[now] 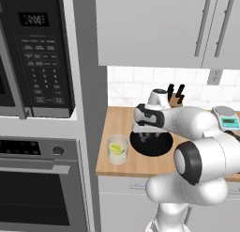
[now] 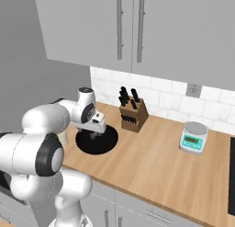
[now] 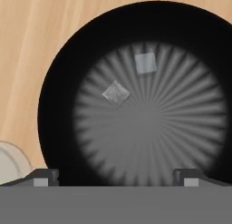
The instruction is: Grab a lemon wedge from the fridge and one ice cube from the ice bowl, and put them in the glass of lemonade.
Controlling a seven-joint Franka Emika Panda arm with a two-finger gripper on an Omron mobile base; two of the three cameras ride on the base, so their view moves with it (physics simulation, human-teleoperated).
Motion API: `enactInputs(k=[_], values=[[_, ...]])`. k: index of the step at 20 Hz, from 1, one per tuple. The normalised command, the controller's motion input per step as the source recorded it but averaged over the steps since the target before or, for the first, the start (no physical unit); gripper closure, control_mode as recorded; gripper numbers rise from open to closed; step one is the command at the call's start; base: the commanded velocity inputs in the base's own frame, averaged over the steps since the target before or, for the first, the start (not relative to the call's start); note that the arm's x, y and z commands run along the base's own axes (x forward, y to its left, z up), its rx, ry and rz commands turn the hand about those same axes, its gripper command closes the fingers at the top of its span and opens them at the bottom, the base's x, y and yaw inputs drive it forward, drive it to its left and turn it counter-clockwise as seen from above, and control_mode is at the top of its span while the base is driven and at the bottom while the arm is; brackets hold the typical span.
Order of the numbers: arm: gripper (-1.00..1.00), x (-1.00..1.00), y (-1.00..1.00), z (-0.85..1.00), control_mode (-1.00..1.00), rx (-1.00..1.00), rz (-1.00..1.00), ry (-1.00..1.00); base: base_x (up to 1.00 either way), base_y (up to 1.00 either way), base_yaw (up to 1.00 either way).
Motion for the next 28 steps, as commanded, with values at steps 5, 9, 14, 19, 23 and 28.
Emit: enactInputs(k=[5,9,14,19,23,28], values=[[-1.0,0.29,0.0,-0.02,-1.0,0.0,0.0,0.0,0.0,0.0,0.0],[-1.0,0.18,0.0,-0.13,-1.0,0.0,0.0,0.0,0.0,0.0,0.0],[-1.0,0.0,-0.02,-0.35,-1.0,0.0,-0.01,0.0,0.0,0.0,0.0],[-1.0,0.0,-0.06,-0.35,-1.0,0.0,-0.01,-0.01,0.0,0.0,0.0],[-1.0,0.01,-0.14,-0.18,-1.0,0.0,-0.04,-0.01,0.0,0.0,0.0],[-1.0,0.13,-0.06,-0.01,-1.0,0.0,-0.03,-0.01,0.0,0.0,0.0]])
